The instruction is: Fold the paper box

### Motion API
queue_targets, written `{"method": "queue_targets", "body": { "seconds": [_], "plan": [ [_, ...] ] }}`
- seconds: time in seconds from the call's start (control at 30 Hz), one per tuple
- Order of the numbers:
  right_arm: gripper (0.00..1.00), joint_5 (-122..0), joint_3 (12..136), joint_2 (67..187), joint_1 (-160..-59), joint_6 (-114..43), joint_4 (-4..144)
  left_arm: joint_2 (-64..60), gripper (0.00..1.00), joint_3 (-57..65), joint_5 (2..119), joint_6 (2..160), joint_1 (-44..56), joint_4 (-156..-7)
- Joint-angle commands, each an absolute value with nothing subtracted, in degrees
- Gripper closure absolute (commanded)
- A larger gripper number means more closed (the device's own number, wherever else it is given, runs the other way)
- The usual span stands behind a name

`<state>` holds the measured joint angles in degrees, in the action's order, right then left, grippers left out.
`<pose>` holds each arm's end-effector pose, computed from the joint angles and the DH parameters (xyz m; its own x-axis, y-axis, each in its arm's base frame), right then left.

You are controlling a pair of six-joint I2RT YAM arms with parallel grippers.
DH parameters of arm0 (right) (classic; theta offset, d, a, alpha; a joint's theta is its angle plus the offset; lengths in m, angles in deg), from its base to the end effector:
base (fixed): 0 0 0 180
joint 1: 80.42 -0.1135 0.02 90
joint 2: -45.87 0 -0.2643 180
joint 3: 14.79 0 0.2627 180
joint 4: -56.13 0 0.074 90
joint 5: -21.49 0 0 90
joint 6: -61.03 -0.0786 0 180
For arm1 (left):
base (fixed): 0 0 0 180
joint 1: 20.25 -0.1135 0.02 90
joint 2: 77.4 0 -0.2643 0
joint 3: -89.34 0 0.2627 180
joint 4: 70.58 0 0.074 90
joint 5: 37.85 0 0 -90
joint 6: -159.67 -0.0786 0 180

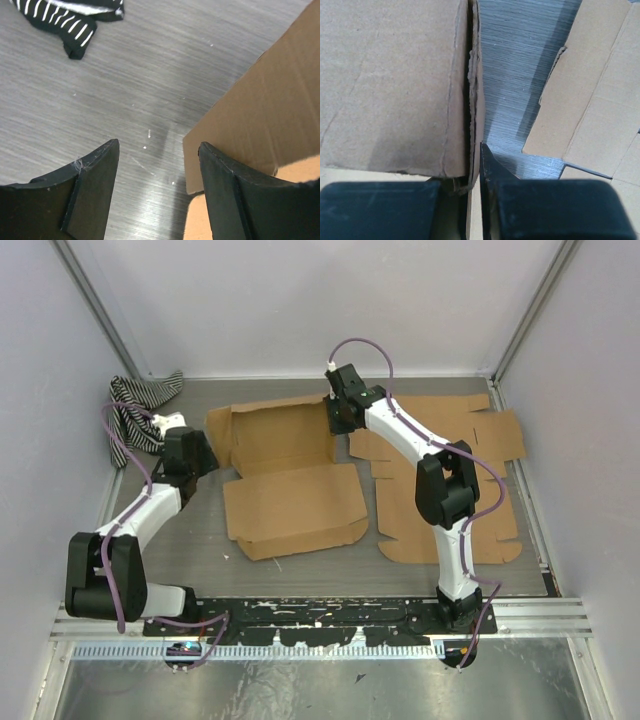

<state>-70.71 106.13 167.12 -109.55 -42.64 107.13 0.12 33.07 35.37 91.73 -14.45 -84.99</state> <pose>0.4514 0.2481 0.2188 -0.7727 -0.1603 -0.6142 -0.2911 0.9493 0.1185 0.3296 -0.0107 0.1893 -0.4862 -0.3120 -0.8162 -0.3444 0.9269 -0.1492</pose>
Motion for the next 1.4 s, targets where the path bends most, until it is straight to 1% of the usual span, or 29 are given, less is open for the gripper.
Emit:
{"method": "queue_targets", "body": {
  "seconds": [0.0,0.17,0.53,0.7,0.9,1.0,1.23,1.37],
  "plan": [
    [0.98,-67.8,105.6,166.1,-109.8,-42.2,106.3,-0.4,0.29,33.8,39.4,90.7,-14.6,-78.0],
    [0.97,-66.7,105.2,166.3,-109.5,-41.7,106.0,-2.4,0.3,37.2,44.5,91.3,-14.6,-72.2],
    [0.97,-61.9,104.0,165.5,-109.2,-40.8,104.5,-0.3,0.3,39.3,50.6,91.6,-14.6,-65.6],
    [0.97,-62.1,102.7,165.0,-109.2,-40.6,104.0,0.0,0.33,40.2,55.1,92.7,-14.6,-62.5],
    [0.97,-62.6,103.0,165.4,-108.7,-40.7,104.0,-3.2,0.37,45.0,57.0,92.2,-14.6,-57.6],
    [0.97,-62.0,103.5,165.7,-108.3,-40.1,104.0,-4.2,0.38,48.1,59.2,92.0,-14.6,-53.4],
    [0.97,-57.2,102.7,164.5,-105.7,-35.5,103.7,-13.5,0.36,53.9,59.3,90.1,-14.6,-52.6],
    [0.97,-50.3,104.1,166.0,-102.8,-32.8,103.5,-21.9,0.32,57.4,56.9,90.2,-14.6,-53.4]
  ]
}}
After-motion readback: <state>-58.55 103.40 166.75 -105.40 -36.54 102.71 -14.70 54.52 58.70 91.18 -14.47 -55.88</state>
